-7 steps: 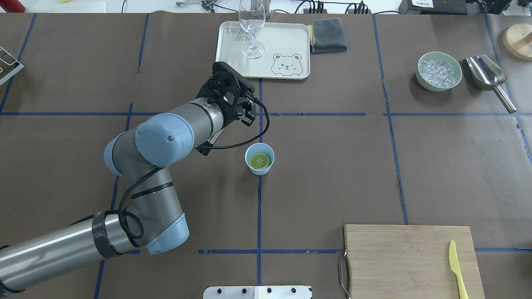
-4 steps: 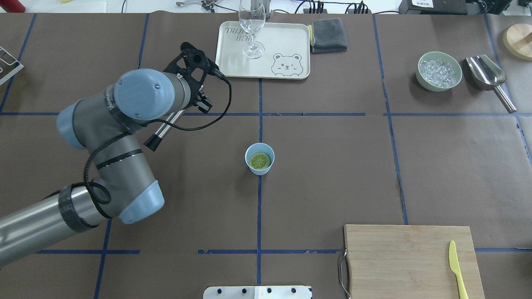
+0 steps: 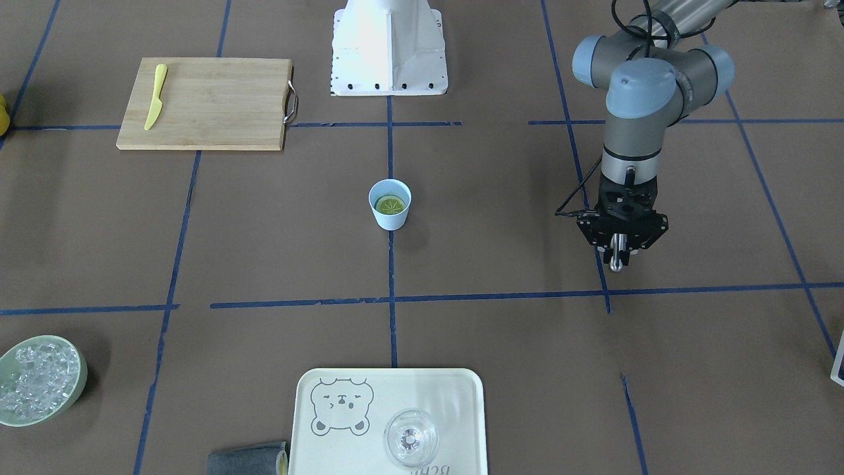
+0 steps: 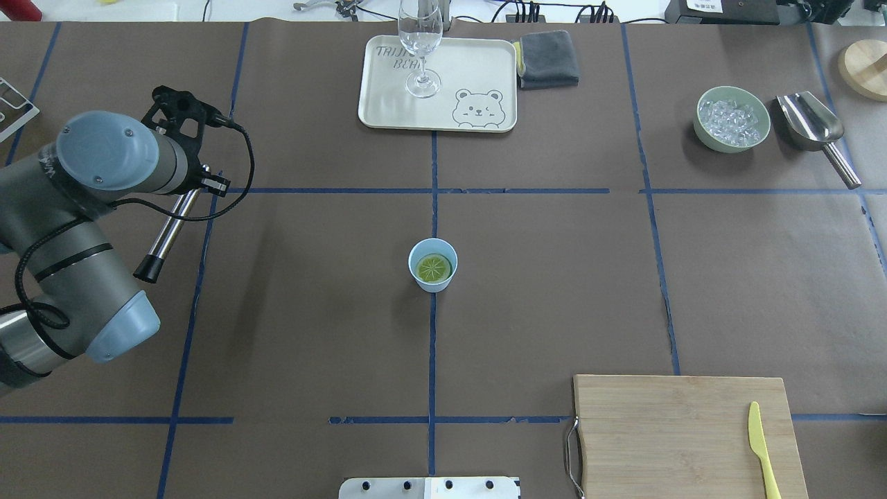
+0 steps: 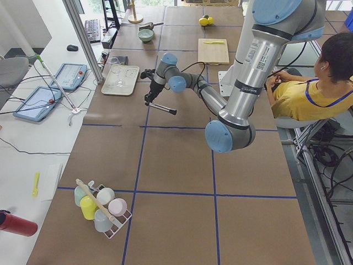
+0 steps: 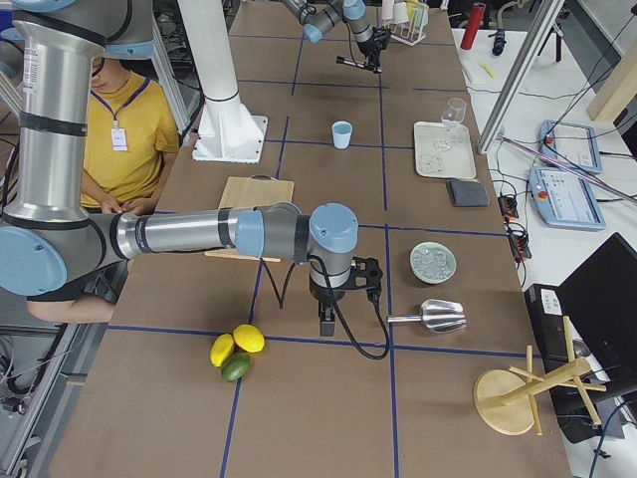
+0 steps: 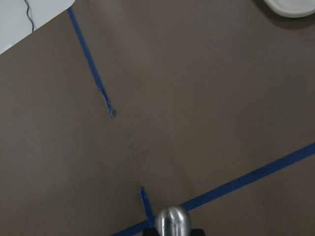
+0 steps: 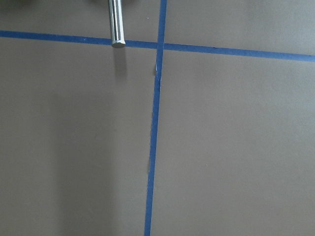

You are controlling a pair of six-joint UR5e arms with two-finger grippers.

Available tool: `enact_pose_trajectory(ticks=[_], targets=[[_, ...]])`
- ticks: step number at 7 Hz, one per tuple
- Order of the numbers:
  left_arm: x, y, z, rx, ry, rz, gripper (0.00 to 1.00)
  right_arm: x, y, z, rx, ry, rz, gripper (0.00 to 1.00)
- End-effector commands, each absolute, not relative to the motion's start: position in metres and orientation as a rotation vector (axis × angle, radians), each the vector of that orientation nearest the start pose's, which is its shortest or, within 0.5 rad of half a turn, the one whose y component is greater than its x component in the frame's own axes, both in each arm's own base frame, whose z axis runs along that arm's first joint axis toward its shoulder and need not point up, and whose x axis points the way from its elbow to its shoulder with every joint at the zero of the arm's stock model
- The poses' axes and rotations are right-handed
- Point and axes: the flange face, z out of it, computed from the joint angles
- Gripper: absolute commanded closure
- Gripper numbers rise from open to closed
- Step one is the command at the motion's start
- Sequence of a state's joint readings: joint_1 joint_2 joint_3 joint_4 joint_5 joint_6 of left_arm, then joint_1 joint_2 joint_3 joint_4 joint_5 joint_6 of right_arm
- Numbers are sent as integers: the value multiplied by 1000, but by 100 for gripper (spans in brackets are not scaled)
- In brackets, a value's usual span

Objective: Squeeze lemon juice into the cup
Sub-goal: 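Lift the muddler out of the cup and carry it back with the left gripper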

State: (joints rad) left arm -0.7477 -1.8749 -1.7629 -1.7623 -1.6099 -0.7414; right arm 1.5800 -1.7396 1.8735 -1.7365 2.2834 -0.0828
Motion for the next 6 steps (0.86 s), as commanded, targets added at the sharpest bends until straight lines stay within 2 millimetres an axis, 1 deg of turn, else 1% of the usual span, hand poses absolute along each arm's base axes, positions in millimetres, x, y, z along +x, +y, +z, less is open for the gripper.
enact_pose_trajectory(ticks=[1,3,4,5,6], targets=[[346,-500,448,401,484,14,100,72,-415,606,5,-714,-60,0],[356,-506,491,406,494,16,100,72,-415,606,6,-714,-61,0],[358,-506,495,403,494,16,100,72,-416,605,8,-714,-61,0],[358,-506,497,399,492,10,65,72,-416,605,8,-714,-61,0],[358,-505,498,397,492,10,63,72,-417,605,9,-712,-62,0]])
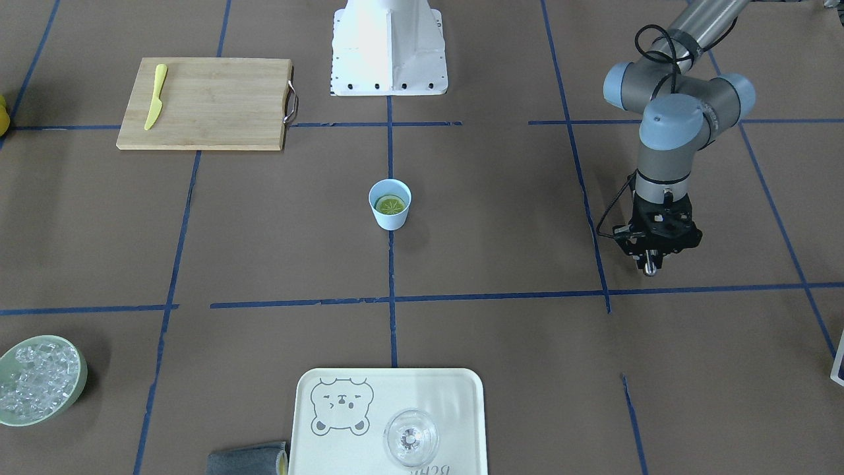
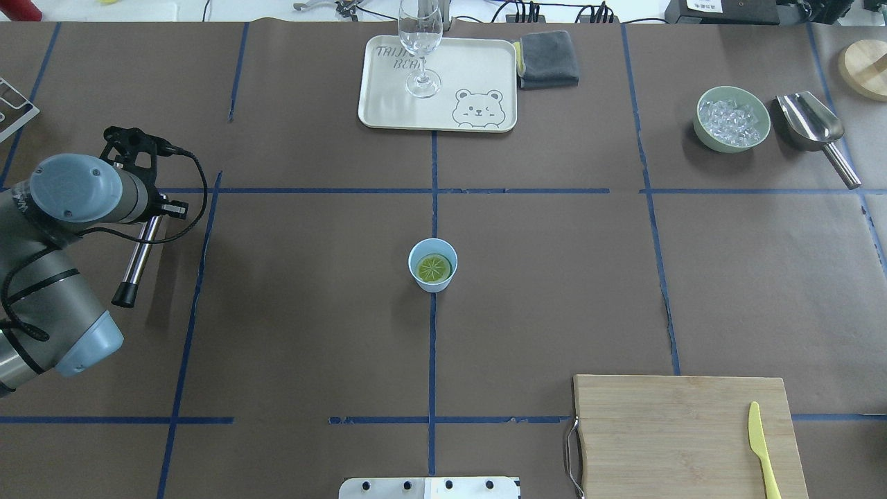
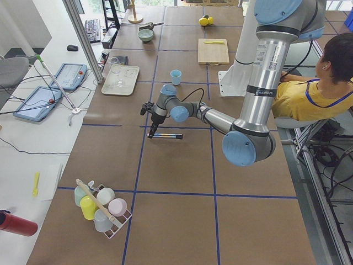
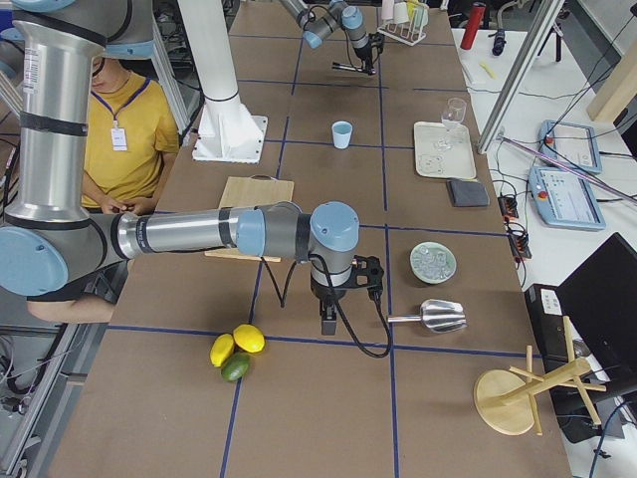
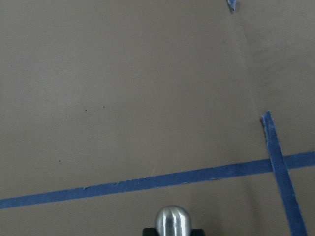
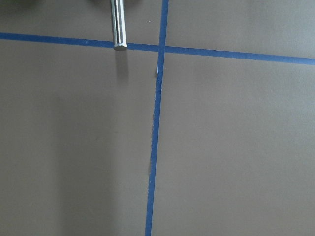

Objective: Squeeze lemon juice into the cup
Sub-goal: 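Set the muddler down on the table and open the left gripper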

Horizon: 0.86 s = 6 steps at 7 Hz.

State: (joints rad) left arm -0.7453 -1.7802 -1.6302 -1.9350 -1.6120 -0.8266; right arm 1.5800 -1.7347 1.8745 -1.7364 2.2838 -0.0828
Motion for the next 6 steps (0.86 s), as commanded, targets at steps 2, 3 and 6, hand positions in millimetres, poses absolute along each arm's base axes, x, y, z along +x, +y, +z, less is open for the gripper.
enact_pose_trajectory(ticks=[2,3,6], targets=[[359,-505,495,404,496,22,0,72,-417,604,9,-714,-62,0],[353,-505,477,427,520,28,0,72,-416,605,8,-712,-61,0],[247,-526,443,506,556,218,0,72,-415,606,5,-714,-60,0]])
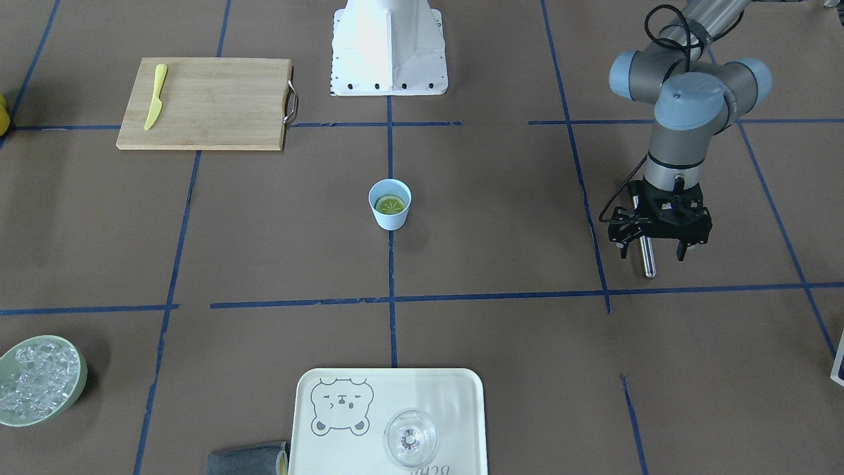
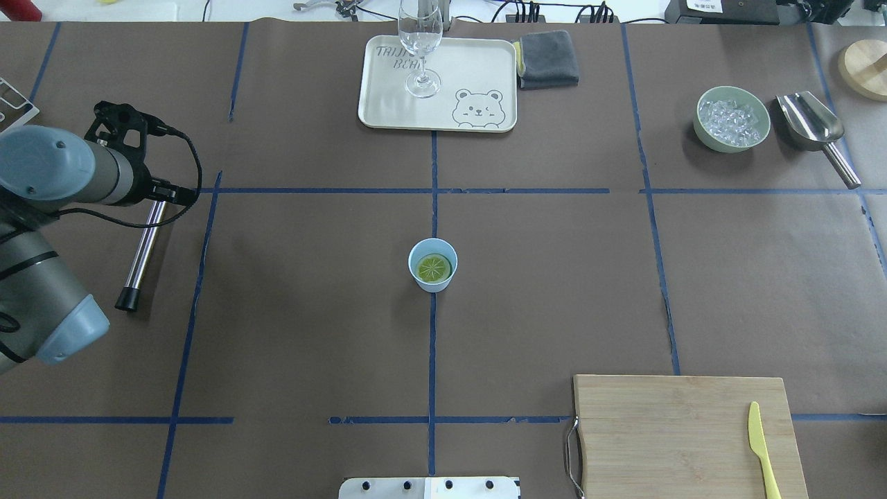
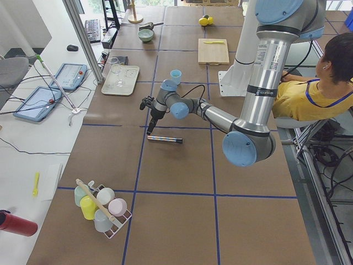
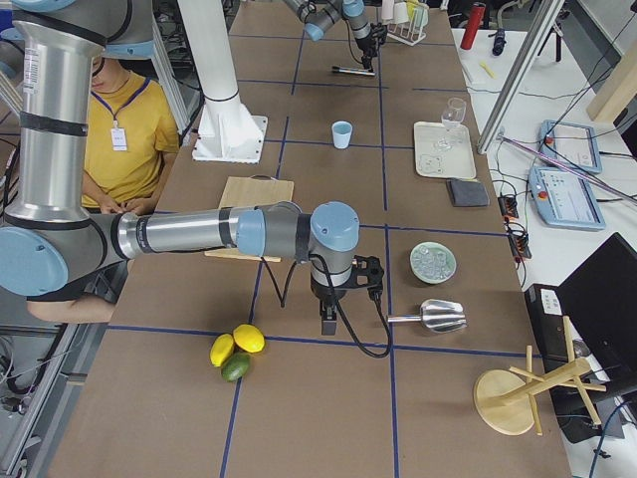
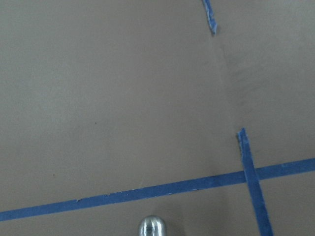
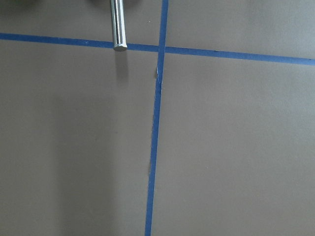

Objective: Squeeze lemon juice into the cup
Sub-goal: 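Set the muddler down on the table and open the left gripper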

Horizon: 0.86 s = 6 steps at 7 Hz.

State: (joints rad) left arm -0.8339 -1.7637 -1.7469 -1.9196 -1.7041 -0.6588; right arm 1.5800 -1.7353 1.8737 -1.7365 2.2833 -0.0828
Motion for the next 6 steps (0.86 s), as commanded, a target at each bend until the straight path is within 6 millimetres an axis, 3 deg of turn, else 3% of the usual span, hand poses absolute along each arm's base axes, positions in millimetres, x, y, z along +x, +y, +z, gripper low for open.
enact_pose_trajectory(ticks=[1,3,4,5,6], targets=[[185,-535,452,526,551,288,0,72,-414,607,3,-714,-60,0],[37,-536,501,534,562,426,0,72,-414,607,3,-714,-60,0],[-16,-519,536,457,570,428,0,72,-414,608,2,-714,-59,0],[-53,-507,555,422,541,444,0,72,-414,608,2,-714,-59,0],[-72,-493,595,320,545,440,0,72,-413,608,1,-714,-60,0]])
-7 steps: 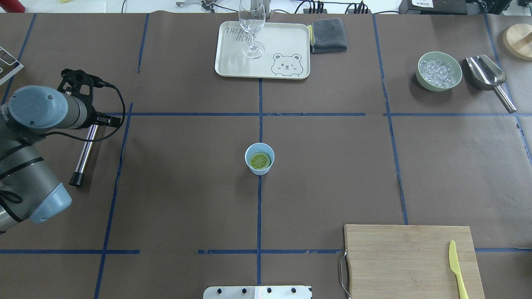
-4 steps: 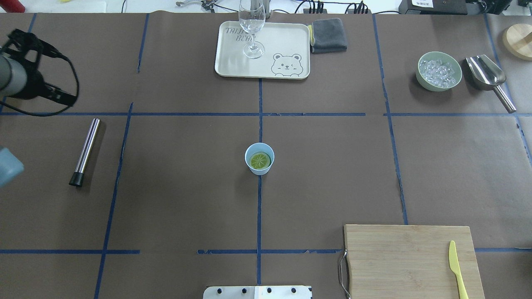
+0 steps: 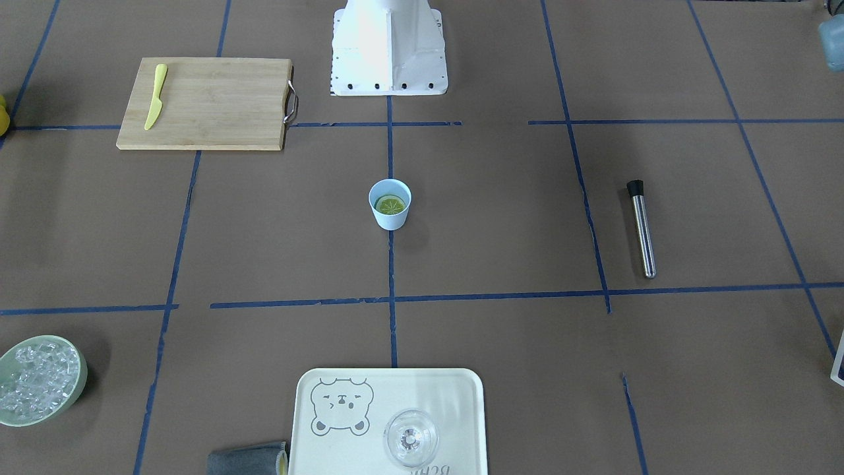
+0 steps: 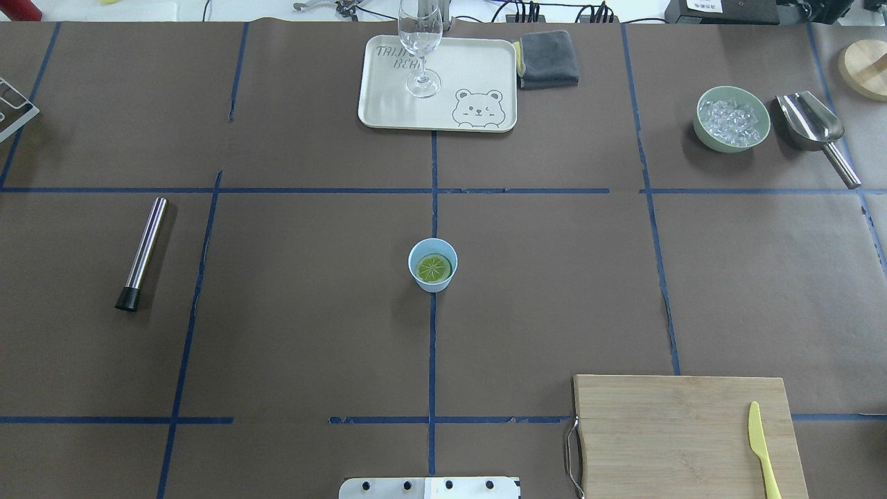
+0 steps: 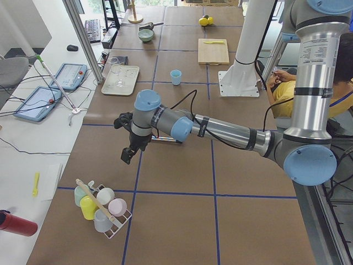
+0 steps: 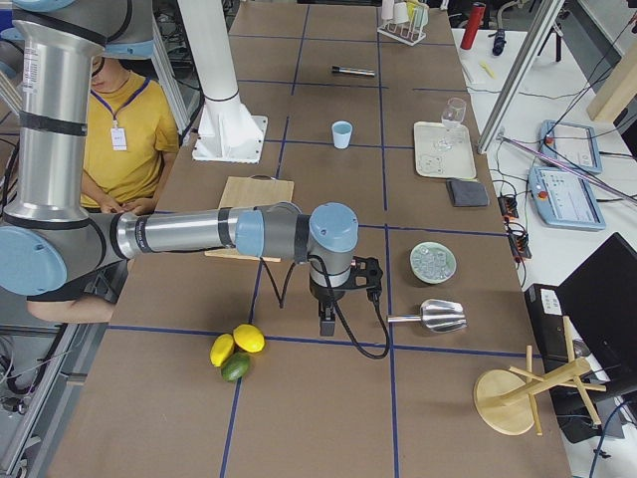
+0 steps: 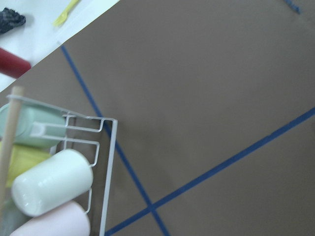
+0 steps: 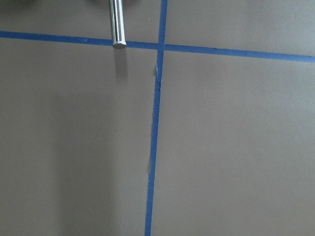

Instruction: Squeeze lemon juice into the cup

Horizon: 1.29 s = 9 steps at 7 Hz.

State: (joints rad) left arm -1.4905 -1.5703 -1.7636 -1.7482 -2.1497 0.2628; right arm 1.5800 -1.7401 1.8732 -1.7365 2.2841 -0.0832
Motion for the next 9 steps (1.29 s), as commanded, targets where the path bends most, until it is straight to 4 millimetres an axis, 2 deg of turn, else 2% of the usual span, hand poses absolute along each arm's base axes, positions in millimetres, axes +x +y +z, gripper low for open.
enact_pose_trajectory(ticks=[1,2,4,5,6,7,8,9], targets=[[-81,-482,617,234,560,409,0,72,-414,608,2,-714,-59,0],[-94,-436,652,164,595,339,0,72,-414,607,4,-714,-61,0],[-81,-418,656,110,794,175,0,72,-413,607,4,-714,-61,0],[-80,-419,650,86,800,81,0,72,-413,607,5,-714,-62,0],[-81,-418,643,97,790,85,0,72,-413,606,6,-714,-63,0],[-80,-426,636,108,784,93,0,72,-413,607,5,-714,-62,0],[-80,-425,645,92,791,84,0,72,-413,608,3,-714,-62,0],[-81,-425,638,105,784,90,0,72,-413,606,6,-715,-62,0]])
